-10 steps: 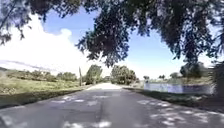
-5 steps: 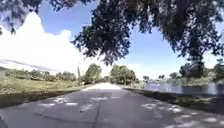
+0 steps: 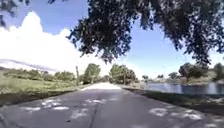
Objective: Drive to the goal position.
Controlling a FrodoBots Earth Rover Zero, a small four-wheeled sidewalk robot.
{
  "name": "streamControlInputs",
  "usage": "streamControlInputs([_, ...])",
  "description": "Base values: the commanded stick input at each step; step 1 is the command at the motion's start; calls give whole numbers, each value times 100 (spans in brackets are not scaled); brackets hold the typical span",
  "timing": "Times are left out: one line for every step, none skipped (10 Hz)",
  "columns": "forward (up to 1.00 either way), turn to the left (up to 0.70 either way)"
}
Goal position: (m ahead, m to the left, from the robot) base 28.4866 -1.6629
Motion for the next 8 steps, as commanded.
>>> streamControlInputs([85, 9])
streamControlInputs([85, 0])
streamControlInputs([85, 0])
streamControlInputs([85, 0])
streamControlInputs([85, 0])
streamControlInputs([85, 0])
streamControlInputs([85, 0])
streamControlInputs([85, 29])
